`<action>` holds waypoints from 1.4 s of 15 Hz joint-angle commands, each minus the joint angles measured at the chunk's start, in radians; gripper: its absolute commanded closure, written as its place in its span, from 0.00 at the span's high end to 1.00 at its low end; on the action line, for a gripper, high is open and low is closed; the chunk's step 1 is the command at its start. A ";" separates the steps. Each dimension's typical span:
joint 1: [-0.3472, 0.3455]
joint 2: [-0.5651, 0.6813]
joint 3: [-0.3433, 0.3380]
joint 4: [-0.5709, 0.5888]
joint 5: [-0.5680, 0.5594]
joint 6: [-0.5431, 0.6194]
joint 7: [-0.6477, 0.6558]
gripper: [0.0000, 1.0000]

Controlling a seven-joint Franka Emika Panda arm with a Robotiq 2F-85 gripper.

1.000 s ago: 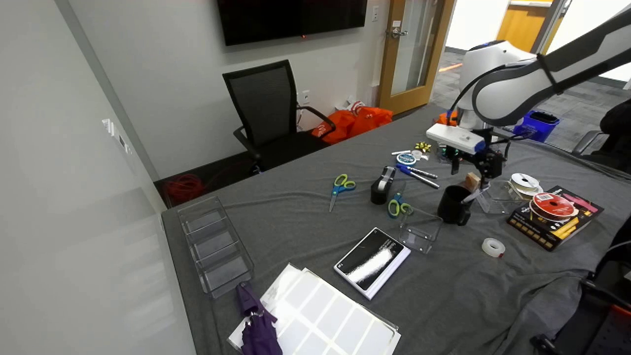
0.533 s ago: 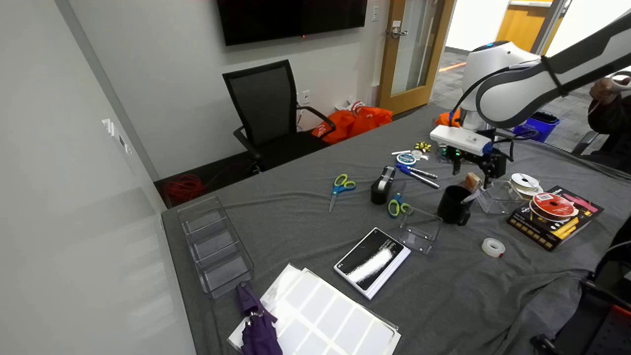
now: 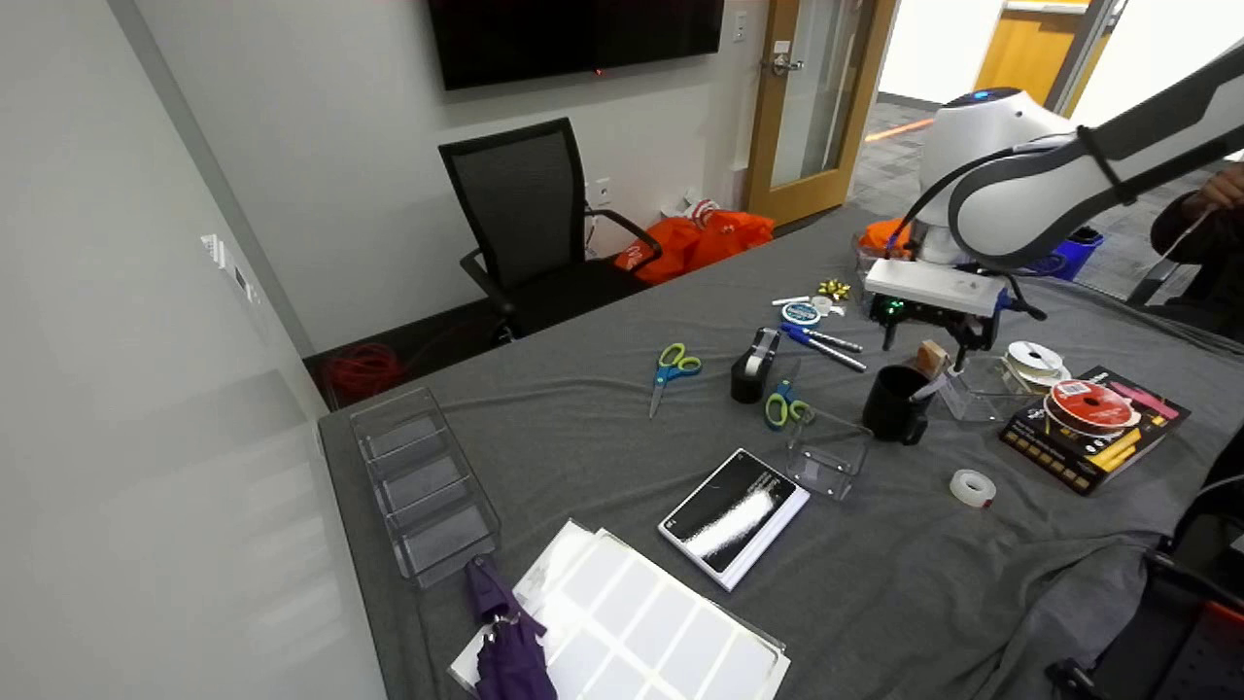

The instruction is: Put the marker inside the black cup

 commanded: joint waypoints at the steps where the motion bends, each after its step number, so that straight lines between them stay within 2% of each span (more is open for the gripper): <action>1: -0.030 -0.050 0.012 -0.118 0.011 0.128 -0.207 1.00; 5: -0.045 -0.069 0.023 -0.218 0.076 0.246 -0.464 1.00; 9: -0.049 -0.093 0.033 -0.293 0.167 0.281 -0.751 1.00; 12: -0.037 -0.088 0.015 -0.311 0.122 0.267 -0.896 1.00; 15: -0.031 -0.058 0.003 -0.304 0.054 0.279 -0.960 1.00; 18: -0.028 -0.030 -0.012 -0.293 -0.028 0.311 -0.958 1.00; 21: -0.023 0.015 -0.029 -0.302 -0.092 0.410 -0.944 1.00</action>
